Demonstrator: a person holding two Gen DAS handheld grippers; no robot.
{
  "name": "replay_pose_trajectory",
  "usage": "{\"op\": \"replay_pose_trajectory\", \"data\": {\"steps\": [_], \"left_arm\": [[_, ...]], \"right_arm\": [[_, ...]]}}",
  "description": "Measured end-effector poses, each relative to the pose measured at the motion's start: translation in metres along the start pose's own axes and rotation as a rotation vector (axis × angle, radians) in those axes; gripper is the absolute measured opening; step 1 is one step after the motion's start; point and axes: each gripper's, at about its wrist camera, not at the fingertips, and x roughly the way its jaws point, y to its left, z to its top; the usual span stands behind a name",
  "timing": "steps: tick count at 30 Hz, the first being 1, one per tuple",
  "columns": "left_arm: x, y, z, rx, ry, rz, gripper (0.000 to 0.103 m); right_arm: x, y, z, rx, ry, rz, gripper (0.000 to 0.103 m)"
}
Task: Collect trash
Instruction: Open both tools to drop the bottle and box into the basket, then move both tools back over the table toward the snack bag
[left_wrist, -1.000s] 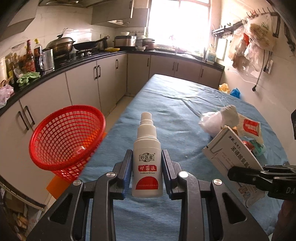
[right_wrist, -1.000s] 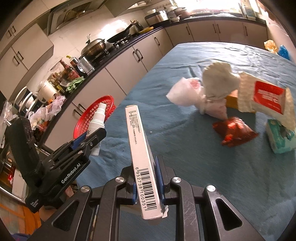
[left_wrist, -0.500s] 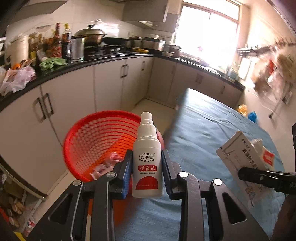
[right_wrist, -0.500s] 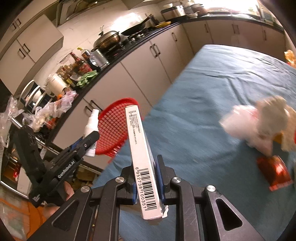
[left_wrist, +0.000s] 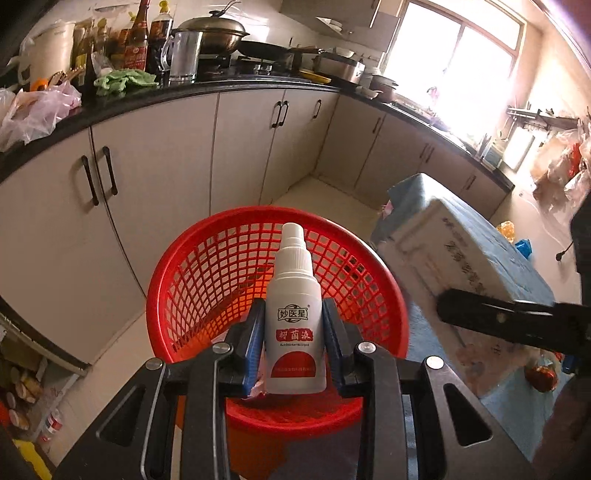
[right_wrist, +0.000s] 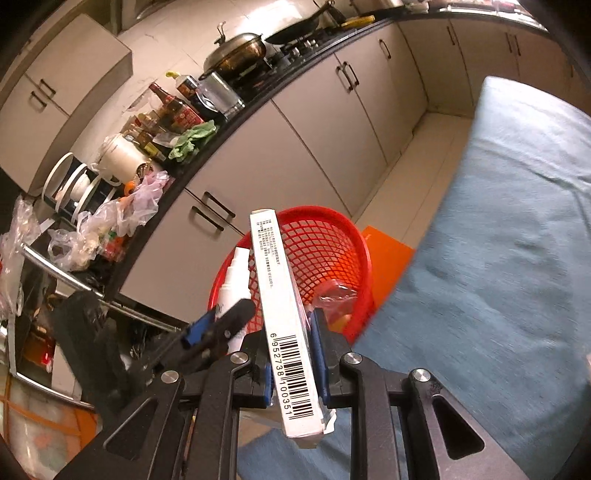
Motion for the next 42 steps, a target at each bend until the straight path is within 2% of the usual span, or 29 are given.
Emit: {"op": "replay_pose_trajectory", "data": {"steps": [4, 5, 6, 8, 10, 16, 19, 25, 27, 30, 34, 35, 37, 42], "left_arm": [[0.004, 0.006, 0.002, -0.014, -0.003, 0.001, 0.029], [0.004, 0.006, 0.002, -0.015, -0.004, -0.002, 0.032], [0.003, 0.006, 0.003, -0.018, -0.003, -0.007, 0.039], [0.0, 0.007, 0.004, -0.026, -0.014, -0.006, 0.046], [-0.004, 0.006, 0.003, -0.024, -0.023, -0.009, 0.046], [-0.025, -0.005, -0.007, -0.012, -0.064, -0.01, 0.047], [-0.034, -0.022, -0.018, 0.015, -0.084, -0.026, 0.053], [-0.042, -0.084, -0.052, 0.132, -0.087, -0.102, 0.055], [-0.04, -0.107, -0.064, 0.172, -0.082, -0.139, 0.059], [-0.032, -0.145, -0.082, 0.256, -0.052, -0.177, 0.059], [-0.021, -0.187, -0.102, 0.35, -0.001, -0.211, 0.059], [-0.022, -0.194, -0.104, 0.374, -0.001, -0.202, 0.059], [-0.024, -0.202, -0.106, 0.391, -0.014, -0.199, 0.063], [-0.016, -0.199, -0.103, 0.364, 0.013, -0.182, 0.064]], "right_arm": [[0.022, 0.002, 0.01, 0.007, 0.015, -0.005, 0.022], [0.026, 0.002, 0.012, 0.007, 0.015, -0.005, 0.022], [0.028, 0.003, 0.014, 0.004, 0.011, -0.003, 0.022], [0.029, 0.002, 0.015, -0.002, 0.006, -0.009, 0.022], [0.026, 0.0, 0.015, -0.004, -0.002, -0.01, 0.022], [-0.015, -0.01, 0.001, -0.028, -0.075, -0.013, 0.025], [-0.039, -0.019, -0.017, -0.042, -0.11, -0.017, 0.025], [-0.085, -0.045, -0.063, -0.055, -0.172, -0.038, 0.025], [-0.105, -0.057, -0.079, -0.044, -0.204, -0.064, 0.025], [-0.14, -0.082, -0.099, -0.003, -0.271, -0.075, 0.025], [-0.186, -0.122, -0.118, 0.077, -0.336, -0.135, 0.027], [-0.194, -0.131, -0.12, 0.101, -0.336, -0.149, 0.036], [-0.207, -0.155, -0.123, 0.152, -0.344, -0.178, 0.042], [-0.202, -0.208, -0.117, 0.243, -0.284, -0.234, 0.04]]}}
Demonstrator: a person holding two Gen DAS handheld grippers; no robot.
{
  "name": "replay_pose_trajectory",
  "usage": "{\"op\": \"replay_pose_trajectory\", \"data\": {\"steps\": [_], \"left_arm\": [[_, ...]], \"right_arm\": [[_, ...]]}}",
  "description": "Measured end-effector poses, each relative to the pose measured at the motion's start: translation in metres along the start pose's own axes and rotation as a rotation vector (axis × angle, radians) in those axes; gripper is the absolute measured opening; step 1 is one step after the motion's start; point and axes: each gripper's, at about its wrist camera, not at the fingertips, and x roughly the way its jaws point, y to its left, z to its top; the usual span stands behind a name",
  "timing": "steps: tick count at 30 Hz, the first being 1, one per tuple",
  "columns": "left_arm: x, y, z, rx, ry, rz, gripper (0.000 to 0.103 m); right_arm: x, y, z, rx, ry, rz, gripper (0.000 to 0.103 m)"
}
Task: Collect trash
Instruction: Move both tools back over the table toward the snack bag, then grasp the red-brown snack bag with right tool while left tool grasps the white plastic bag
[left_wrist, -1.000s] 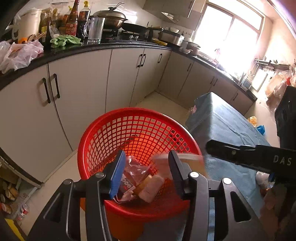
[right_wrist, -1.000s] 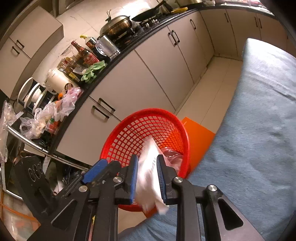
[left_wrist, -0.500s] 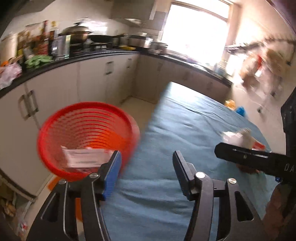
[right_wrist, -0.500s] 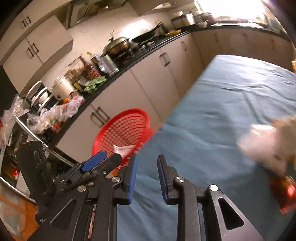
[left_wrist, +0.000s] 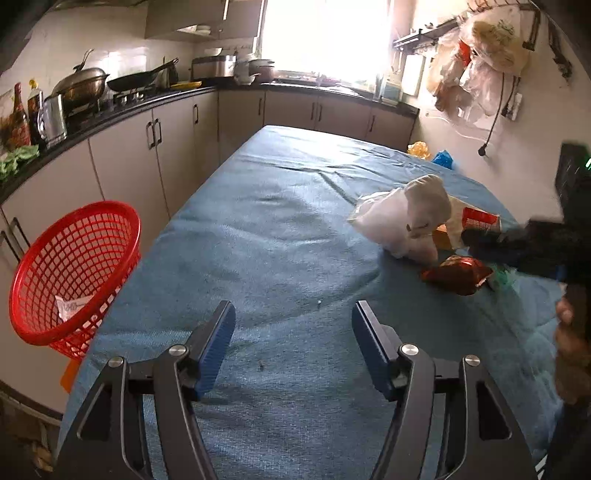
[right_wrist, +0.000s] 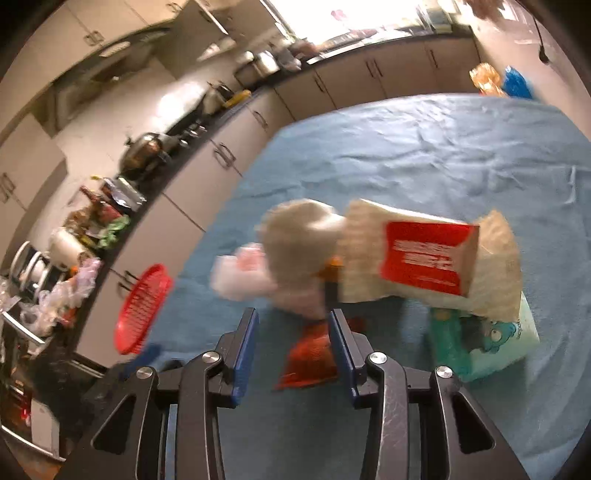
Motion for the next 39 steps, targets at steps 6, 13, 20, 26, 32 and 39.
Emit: {"op": "replay_pose_trajectory", "data": {"steps": [6, 13, 20, 26, 32, 39], "left_arm": [[0.002, 0.004, -0.001, -0.009, 0.02, -0.005, 0.064], [0.0, 0.005, -0.003, -0.014, 0.011, -0.015, 0.064], [0.001, 0.008, 0.001, -0.035, 0.031, -0.045, 0.064], [-0.003, 0.001, 0.03, -0.063, 0.058, -0.15, 0.075], [0.02, -0.018, 0.06, -0.113, 0.082, -0.185, 0.077], [0.078, -0.018, 0.072, -0.276, 0.165, -0.231, 0.077]], "right_arm": [[0.013, 0.012, -0.021, -0.085, 0.105, 0.028, 0.03], [-0.005, 0.008, -0.025, -0.083, 0.057, -0.038, 0.055], [0.018, 0.025, -0.037, -0.123, 0.132, -0.032, 0.055], [0.019, 0.032, -0.044, -0.19, 0.123, 0.015, 0.038], [-0.014, -0.006, -0.026, -0.064, -0.047, 0.047, 0.038], [-0.034, -0.025, -0.026, 0.022, -0.142, 0.086, 0.038]]}}
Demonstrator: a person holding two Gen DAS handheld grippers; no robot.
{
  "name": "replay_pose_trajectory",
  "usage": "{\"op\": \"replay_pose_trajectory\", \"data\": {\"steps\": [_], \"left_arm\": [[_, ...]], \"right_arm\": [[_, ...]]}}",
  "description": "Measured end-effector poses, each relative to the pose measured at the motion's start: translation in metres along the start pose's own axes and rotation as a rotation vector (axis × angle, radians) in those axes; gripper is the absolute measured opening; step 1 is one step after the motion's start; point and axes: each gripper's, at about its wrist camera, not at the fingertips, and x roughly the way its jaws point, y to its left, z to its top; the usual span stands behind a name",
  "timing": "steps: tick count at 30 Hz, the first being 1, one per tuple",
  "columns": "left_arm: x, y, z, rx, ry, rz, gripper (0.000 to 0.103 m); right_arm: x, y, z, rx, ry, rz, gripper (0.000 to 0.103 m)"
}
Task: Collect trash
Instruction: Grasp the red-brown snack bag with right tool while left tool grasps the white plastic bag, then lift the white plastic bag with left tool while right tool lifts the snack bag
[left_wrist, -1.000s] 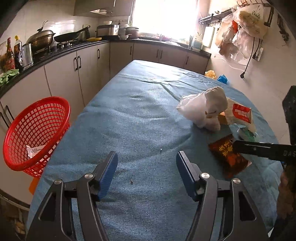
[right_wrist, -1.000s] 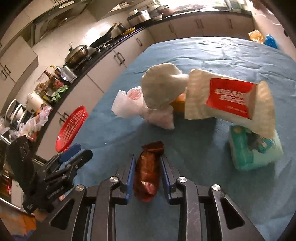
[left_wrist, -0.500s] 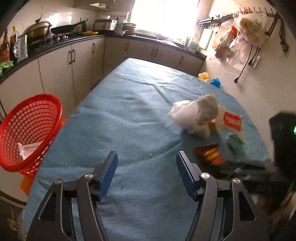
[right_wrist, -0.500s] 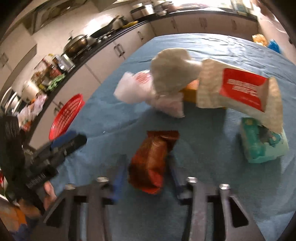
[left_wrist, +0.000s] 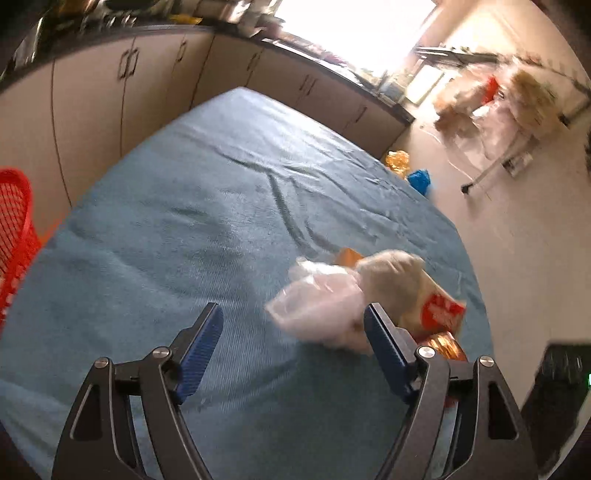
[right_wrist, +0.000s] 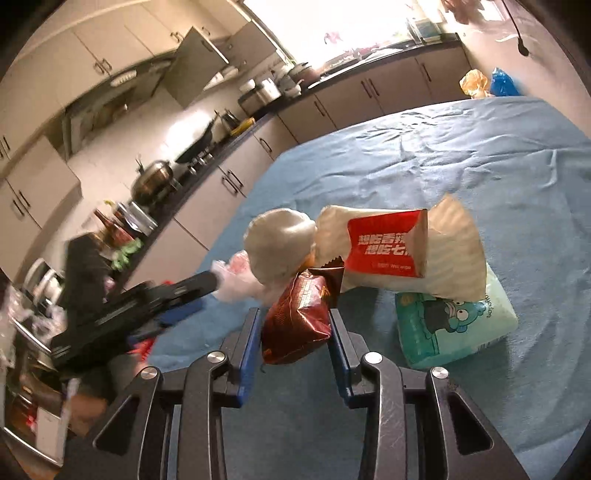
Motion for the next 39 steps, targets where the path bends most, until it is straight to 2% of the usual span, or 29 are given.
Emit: {"op": "replay_pose_trajectory", "data": {"steps": [2, 3, 4, 6, 8, 10, 16, 21, 24, 27, 39], "left_arm": [[0.012, 0.001, 0.003, -0.021, 0.024, -0.027, 0.077], [0.018, 0.001, 0.003, -0.027, 0.037, -0.038, 0.072], [0.023, 0.0, 0.003, -0.028, 0.048, -0.046, 0.067], [0.03, -0.005, 0.0, -0.004, 0.064, -0.066, 0.042], [0.031, -0.01, -0.005, 0.015, 0.068, -0.09, 0.031], [0.023, -0.015, -0.009, 0.039, 0.042, -0.08, 0.026], [-0.025, -0.019, -0.035, 0.151, -0.103, -0.004, 0.024], [-0.062, -0.025, -0.063, 0.263, -0.254, 0.091, 0.024], [-0.071, -0.032, -0.073, 0.314, -0.319, 0.12, 0.024], [-0.067, -0.037, -0.075, 0.341, -0.323, 0.135, 0.024], [-0.062, -0.034, -0.074, 0.33, -0.301, 0.154, 0.024]], "right_arm": [[-0.002, -0.002, 0.001, 0.008, -0.003, 0.009, 0.038], [-0.003, -0.003, 0.001, 0.013, -0.003, 0.015, 0.038], [-0.005, -0.005, 0.001, 0.017, -0.002, 0.019, 0.038], [-0.008, -0.007, 0.0, 0.026, -0.003, 0.028, 0.038], [-0.006, -0.006, 0.0, 0.028, 0.0, 0.033, 0.038], [-0.005, -0.004, 0.001, 0.025, 0.002, 0.034, 0.038], [-0.003, 0.004, 0.001, -0.007, 0.002, 0.035, 0.038], [0.002, 0.023, -0.006, -0.099, 0.01, 0.016, 0.038], [0.004, 0.032, -0.009, -0.145, 0.009, -0.006, 0.038], [0.005, 0.033, -0.011, -0.163, 0.005, -0.026, 0.038], [0.009, 0.034, -0.011, -0.166, 0.013, -0.033, 0.038]]}}
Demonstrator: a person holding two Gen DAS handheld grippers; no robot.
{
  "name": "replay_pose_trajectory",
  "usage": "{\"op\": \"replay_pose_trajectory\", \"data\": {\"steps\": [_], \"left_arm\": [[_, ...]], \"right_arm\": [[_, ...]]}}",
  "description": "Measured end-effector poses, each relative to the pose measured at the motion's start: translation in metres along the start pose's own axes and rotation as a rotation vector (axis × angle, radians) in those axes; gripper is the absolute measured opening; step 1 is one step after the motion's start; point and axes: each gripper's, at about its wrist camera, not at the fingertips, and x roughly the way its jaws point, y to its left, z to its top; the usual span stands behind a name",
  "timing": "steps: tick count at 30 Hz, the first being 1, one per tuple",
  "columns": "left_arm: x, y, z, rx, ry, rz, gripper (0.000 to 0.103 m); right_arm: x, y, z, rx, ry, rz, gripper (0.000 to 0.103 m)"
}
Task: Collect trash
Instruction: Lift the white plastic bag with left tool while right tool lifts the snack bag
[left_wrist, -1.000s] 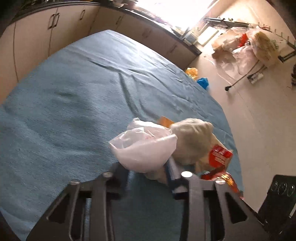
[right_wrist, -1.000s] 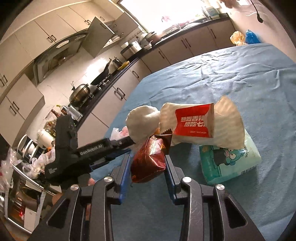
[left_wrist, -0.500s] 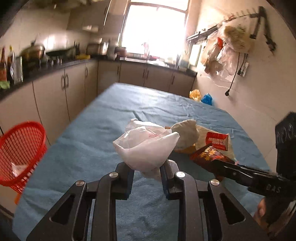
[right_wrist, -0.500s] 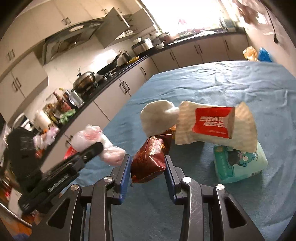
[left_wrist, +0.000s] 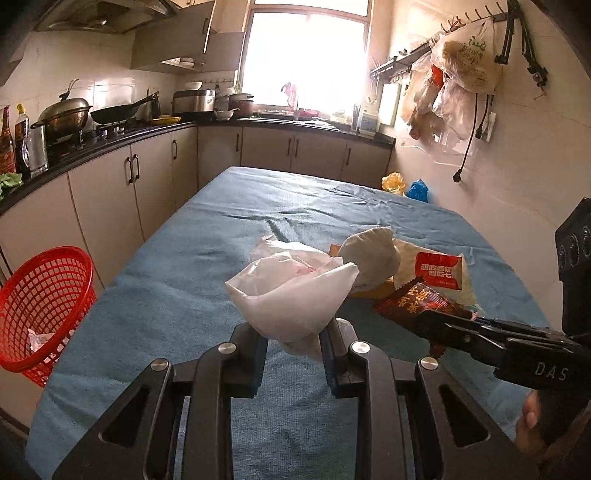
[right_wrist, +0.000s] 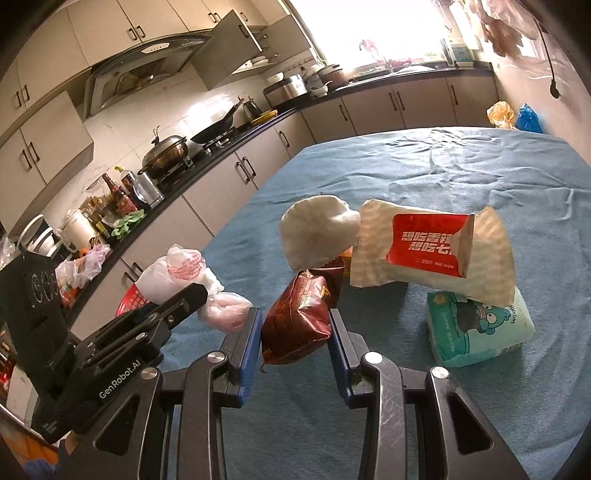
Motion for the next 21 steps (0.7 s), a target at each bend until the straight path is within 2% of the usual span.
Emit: {"op": "replay_pose_trajectory", "data": {"steps": [9, 21], "left_arm": [[0.002, -0.008, -0.001, 0.029, -0.001, 0.04, 0.024], [0.001, -0.011, -0.002, 0.042, -0.005, 0.056, 0.024]], "right_arm": [[-0.001, 0.002, -0.002, -0.002, -0.01, 0.005, 0.038], [-0.004, 0.002, -0.002, -0.003, -0.013, 0.009, 0.038]]}}
